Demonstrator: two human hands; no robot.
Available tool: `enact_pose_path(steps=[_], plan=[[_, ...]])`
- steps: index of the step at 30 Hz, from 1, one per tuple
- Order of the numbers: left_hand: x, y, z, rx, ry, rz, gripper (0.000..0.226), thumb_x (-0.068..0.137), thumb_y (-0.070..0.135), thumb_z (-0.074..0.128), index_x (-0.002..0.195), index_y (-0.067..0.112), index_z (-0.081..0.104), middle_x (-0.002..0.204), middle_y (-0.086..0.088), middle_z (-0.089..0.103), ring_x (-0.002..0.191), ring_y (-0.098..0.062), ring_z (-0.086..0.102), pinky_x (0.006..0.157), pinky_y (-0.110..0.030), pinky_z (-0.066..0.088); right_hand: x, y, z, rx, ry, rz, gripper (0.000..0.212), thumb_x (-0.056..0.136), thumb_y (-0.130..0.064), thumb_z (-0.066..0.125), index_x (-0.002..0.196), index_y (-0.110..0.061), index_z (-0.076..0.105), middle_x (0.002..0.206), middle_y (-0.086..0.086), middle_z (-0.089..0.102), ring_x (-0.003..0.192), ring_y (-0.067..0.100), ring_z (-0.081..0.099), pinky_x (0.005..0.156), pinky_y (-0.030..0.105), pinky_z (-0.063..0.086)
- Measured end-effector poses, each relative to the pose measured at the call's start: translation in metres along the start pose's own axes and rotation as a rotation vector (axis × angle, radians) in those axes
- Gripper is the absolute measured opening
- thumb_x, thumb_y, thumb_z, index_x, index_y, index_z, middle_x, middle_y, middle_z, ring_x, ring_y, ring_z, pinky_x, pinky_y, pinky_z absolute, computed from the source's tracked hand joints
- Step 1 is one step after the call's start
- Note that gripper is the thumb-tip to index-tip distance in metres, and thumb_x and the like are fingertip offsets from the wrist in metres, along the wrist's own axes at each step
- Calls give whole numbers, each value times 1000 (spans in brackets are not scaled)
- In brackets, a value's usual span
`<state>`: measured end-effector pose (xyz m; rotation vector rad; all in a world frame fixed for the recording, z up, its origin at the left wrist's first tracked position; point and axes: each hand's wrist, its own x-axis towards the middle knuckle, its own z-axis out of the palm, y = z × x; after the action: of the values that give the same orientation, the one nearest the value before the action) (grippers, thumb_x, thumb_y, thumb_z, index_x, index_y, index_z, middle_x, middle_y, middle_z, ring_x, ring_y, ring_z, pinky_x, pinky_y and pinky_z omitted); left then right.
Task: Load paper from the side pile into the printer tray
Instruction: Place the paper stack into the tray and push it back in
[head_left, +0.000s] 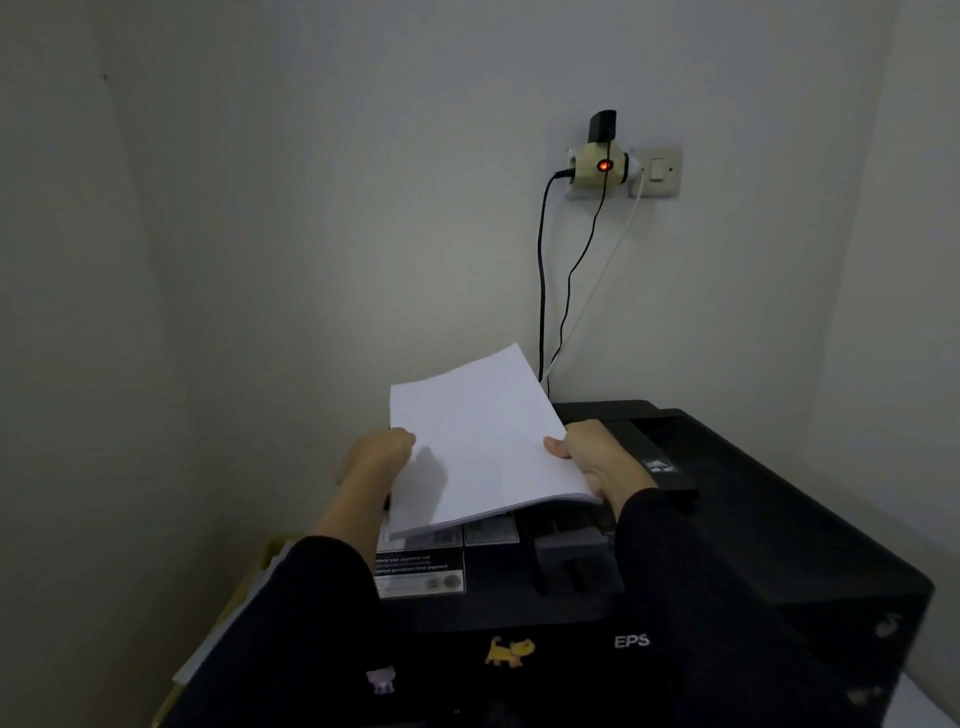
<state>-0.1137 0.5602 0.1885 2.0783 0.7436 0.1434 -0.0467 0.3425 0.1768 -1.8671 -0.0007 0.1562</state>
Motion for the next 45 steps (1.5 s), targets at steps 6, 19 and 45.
enact_pose_path(steps=[6,19,45], plan=[[-11,9,4,-243,-90,-18,58,92,20,60,139,-5,36,131,-22,52,118,-37,54,102,-44,44,-13,-6,-15,-23,-81,-140,33,93,-6,54,125,4,53,124,21,60,108,35,58,95,43,48],[-37,7,6,-497,446,442,30,93,15,58,120,4,52,118,-15,63,105,-28,59,84,-32,44,-39,-20,19,160,89,-530,44,86,8,46,123,-15,46,102,-7,56,86,8,55,58,5,40],[-72,-5,13,-467,361,464,20,97,18,49,114,7,53,112,-10,62,106,-28,58,82,-33,43,-60,1,27,284,280,-380,31,92,-3,52,123,-3,55,121,14,62,108,27,57,90,28,42]])
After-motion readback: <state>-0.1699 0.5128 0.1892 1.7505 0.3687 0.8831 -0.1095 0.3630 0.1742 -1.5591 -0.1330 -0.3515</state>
